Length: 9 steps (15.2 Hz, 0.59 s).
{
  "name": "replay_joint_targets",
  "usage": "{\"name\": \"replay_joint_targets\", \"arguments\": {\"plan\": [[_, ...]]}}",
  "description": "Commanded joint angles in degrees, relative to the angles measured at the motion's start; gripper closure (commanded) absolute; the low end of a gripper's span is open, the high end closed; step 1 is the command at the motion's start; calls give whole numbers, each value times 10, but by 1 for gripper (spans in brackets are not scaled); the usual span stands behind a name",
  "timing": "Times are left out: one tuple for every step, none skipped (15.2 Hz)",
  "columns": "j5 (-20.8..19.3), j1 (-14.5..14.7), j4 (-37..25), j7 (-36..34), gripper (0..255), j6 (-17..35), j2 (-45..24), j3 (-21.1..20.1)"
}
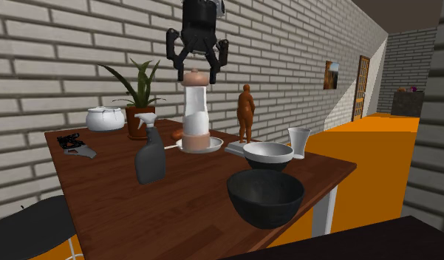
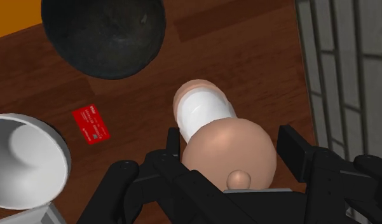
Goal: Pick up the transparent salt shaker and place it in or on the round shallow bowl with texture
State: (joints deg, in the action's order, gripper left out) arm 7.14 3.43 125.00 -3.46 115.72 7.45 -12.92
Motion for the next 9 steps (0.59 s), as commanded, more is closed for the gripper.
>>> {"name": "replay_joint_targets", "arguments": {"plan": [[3, -9, 18, 24, 255, -15, 31, 14], [5, -13, 29, 36, 255, -22, 49, 21], [5, -17, 40, 47, 255, -29, 66, 28], [5, -21, 50, 58, 255, -37, 83, 36], [5, -25, 59, 69, 255, -45, 99, 43], [3, -29, 67, 79, 255, -54, 115, 51], [1, -33, 75, 90, 255, -63, 130, 60], [-1, -37, 82, 101, 255, -72, 146, 68], [-4, -42, 89, 112, 255, -81, 160, 76]]}}
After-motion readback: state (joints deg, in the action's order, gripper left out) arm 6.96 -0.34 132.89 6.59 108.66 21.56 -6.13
